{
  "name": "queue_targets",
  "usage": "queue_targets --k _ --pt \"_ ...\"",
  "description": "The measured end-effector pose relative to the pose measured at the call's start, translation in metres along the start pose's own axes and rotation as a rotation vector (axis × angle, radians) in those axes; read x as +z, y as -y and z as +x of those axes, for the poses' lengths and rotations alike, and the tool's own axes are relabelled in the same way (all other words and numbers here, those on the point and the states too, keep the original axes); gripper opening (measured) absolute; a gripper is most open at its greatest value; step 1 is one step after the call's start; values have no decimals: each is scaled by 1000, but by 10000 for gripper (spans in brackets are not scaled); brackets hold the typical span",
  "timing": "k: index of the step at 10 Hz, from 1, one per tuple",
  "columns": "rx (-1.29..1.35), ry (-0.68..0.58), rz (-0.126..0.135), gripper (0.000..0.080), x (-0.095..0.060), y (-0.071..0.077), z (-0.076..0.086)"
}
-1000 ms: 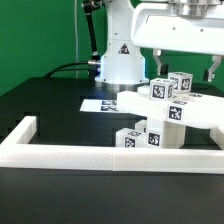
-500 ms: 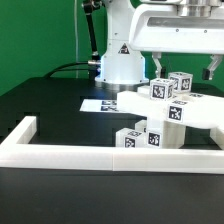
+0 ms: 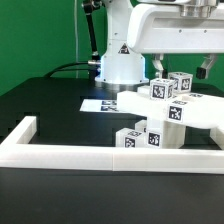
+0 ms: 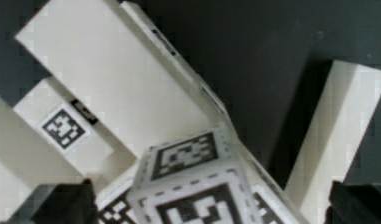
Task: Assemble chair
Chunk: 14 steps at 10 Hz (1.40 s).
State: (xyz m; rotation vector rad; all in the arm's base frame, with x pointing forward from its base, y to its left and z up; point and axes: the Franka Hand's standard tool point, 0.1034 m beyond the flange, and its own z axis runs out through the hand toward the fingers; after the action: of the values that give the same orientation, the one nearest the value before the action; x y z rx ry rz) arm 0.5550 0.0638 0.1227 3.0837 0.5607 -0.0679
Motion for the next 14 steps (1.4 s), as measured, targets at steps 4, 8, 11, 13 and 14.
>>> queue_targets --k 4,8,11,13,14 --pt "-104 1 0 482 0 -5 -1" --pt "-71 1 0 285 0 -5 -1" --pt "124 1 1 285 1 -5 -2" --pt "308 1 0 285 1 -3 -1" --pt "426 1 0 287 1 -3 -1"
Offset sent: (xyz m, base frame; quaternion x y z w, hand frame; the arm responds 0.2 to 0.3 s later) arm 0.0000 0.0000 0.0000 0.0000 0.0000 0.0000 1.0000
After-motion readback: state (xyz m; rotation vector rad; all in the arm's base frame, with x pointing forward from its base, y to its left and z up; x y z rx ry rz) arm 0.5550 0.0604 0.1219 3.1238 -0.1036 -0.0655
